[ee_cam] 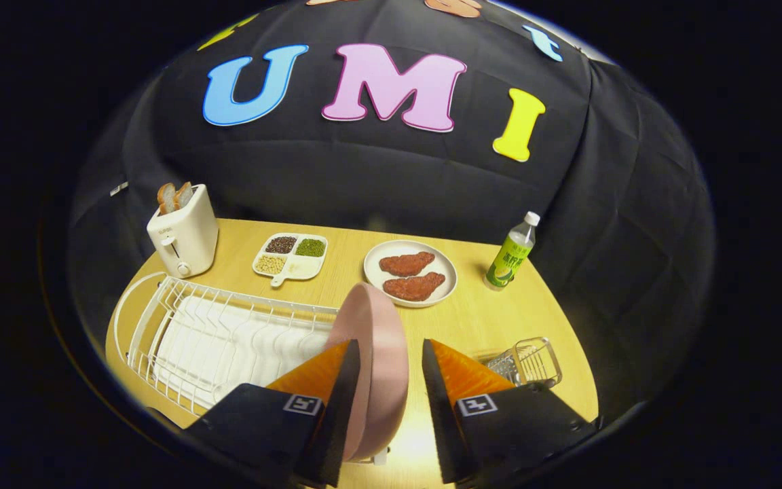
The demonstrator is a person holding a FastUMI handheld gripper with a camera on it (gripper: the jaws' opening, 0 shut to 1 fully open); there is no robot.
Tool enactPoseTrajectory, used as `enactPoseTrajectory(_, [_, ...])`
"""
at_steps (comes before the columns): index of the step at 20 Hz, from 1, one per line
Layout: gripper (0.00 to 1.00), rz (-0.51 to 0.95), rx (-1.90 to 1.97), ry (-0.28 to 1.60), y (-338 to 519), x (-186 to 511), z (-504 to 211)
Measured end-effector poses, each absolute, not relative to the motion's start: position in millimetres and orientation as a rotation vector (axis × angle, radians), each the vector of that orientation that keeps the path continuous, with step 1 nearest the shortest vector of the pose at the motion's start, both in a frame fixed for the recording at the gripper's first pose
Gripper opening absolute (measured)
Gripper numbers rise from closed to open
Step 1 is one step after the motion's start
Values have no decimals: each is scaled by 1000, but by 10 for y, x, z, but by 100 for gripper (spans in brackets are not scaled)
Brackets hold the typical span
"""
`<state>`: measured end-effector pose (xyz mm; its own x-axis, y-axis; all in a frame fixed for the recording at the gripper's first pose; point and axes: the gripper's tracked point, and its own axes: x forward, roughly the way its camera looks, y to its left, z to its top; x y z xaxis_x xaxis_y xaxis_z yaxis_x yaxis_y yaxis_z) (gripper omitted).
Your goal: Take the plate from the dish rack, then take the spoon from the basket and place it into the plate.
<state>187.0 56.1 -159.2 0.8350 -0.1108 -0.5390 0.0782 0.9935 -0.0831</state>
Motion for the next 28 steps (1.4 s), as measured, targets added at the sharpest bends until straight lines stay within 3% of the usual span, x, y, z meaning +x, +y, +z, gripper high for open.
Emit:
enactPoseTrajectory(2, [43,-83,-5,602,667,1867,-1663])
enactPoseTrajectory(5, [35,-69,-7,594,784,1889,-1616])
enactPoseTrajectory(12, [34,-75,-135,514,1050,1860,-1413])
enactPoseTrajectory(23, [30,-166,-156,486,712,1870,-1218])
enactPoseTrajectory(28, [26,-129,-276,429,835,1913,-1060])
